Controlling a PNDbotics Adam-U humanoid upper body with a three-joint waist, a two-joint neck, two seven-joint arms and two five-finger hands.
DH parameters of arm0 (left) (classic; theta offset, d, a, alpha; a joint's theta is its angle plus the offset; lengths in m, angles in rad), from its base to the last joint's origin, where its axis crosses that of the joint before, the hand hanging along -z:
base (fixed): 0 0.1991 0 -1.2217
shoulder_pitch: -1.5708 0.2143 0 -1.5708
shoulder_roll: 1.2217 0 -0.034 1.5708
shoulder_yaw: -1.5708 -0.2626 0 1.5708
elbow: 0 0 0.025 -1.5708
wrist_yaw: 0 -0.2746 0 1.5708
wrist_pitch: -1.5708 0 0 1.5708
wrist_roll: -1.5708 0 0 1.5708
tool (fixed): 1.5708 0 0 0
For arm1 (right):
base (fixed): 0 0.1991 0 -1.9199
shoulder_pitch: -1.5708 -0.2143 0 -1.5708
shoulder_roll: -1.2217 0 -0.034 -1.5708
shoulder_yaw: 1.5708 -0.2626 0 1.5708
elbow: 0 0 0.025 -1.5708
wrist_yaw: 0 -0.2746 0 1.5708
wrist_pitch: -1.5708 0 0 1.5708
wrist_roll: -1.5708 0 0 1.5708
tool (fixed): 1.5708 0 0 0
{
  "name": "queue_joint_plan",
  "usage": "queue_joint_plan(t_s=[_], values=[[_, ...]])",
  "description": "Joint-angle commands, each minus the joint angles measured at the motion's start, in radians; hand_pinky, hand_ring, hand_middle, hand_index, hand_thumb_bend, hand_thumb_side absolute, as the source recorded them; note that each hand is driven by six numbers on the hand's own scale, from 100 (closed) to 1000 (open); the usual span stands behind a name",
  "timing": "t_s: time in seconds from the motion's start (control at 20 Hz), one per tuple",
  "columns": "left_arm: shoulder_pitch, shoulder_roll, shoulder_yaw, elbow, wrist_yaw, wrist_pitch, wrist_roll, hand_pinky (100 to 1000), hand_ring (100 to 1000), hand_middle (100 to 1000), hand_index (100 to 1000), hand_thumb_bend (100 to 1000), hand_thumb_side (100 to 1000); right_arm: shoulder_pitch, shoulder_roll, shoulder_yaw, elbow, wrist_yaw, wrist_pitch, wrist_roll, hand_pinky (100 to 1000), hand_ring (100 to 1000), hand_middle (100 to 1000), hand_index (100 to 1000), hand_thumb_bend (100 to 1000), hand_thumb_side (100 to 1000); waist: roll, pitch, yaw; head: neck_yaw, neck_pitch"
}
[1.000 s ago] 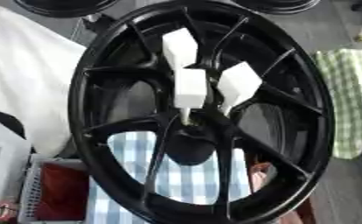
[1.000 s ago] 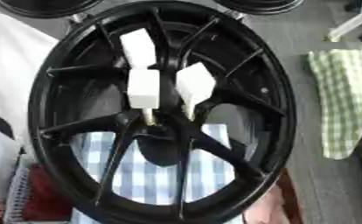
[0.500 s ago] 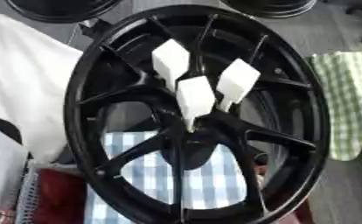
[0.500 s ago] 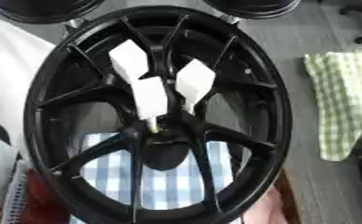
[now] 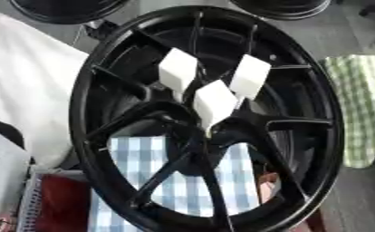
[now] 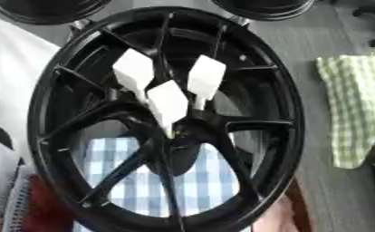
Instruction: Pull the pin out of the wheel hub.
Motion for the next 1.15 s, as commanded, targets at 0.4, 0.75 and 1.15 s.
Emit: queue_joint_plan(t_s=[0.4, 0.75, 1.15], values=[[-0.005, 0.023, 0.007, -0.019, -0.002, -0.002, -0.003, 814, 784, 596, 762, 249, 726, -0.020, -0.034, -0.022, -0.051, 0.002, 0.010, -0.057, 877, 892, 790, 833, 100, 391, -0.005, -0.027, 0.001, 0.003, -0.010], [-0.009, 0.025, 0.003, -0.019, -0.001, -0.004, -0.006, 813, 785, 597, 762, 248, 724, -0.072, -0.037, 0.041, -0.335, -0.110, -0.025, -0.108, 884, 848, 725, 775, 100, 562, -0.005, -0.028, 0.011, -0.007, -0.009], [-0.015, 0.025, -0.004, -0.019, 0.004, -0.003, -0.016, 813, 786, 597, 762, 248, 723, -0.195, -0.026, 0.157, -0.598, -0.359, -0.049, -0.280, 876, 803, 650, 727, 100, 768, -0.007, -0.032, 0.030, -0.020, -0.013]])
